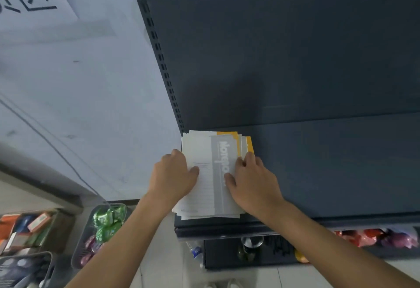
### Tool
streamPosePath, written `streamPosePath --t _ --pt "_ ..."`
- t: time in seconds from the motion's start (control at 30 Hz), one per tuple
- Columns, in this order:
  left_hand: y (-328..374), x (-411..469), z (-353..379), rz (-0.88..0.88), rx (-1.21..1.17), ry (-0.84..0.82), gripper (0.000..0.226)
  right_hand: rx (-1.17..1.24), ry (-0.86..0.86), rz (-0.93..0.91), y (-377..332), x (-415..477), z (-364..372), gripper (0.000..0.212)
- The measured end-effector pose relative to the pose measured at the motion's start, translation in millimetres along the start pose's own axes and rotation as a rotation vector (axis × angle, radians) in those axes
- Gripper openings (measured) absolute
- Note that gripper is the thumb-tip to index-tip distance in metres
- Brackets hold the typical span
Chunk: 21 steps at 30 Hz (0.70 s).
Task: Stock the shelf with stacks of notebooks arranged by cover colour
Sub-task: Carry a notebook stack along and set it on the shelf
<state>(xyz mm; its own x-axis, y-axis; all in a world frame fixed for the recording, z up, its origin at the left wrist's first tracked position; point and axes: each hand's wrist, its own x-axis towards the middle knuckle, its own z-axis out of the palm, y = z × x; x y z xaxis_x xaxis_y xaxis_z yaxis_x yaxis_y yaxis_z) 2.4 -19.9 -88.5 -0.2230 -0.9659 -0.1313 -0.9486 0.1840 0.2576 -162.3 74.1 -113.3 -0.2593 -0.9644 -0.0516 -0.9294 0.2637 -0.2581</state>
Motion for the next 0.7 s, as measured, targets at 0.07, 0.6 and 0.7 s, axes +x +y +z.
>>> streamPosePath --t 0.07,0.6,0.7 --pt "-6.8 0.7 -1.7 -0.012 -0.047 -0.007 0.034 -0.055 0.016 0.009 -5.7 -2.4 4.4 0.051" --pt "-23.1 5.0 -10.1 -0.023 -0.286 -0.034 0.018 0.050 0.077 0.052 -13.1 -14.3 9.4 0.051" --pt "-22.7 3.7 -8.0 -0.027 -0.295 -0.030 0.018 0.010 0.065 0.056 -15.0 -15.3 10.0 0.057"
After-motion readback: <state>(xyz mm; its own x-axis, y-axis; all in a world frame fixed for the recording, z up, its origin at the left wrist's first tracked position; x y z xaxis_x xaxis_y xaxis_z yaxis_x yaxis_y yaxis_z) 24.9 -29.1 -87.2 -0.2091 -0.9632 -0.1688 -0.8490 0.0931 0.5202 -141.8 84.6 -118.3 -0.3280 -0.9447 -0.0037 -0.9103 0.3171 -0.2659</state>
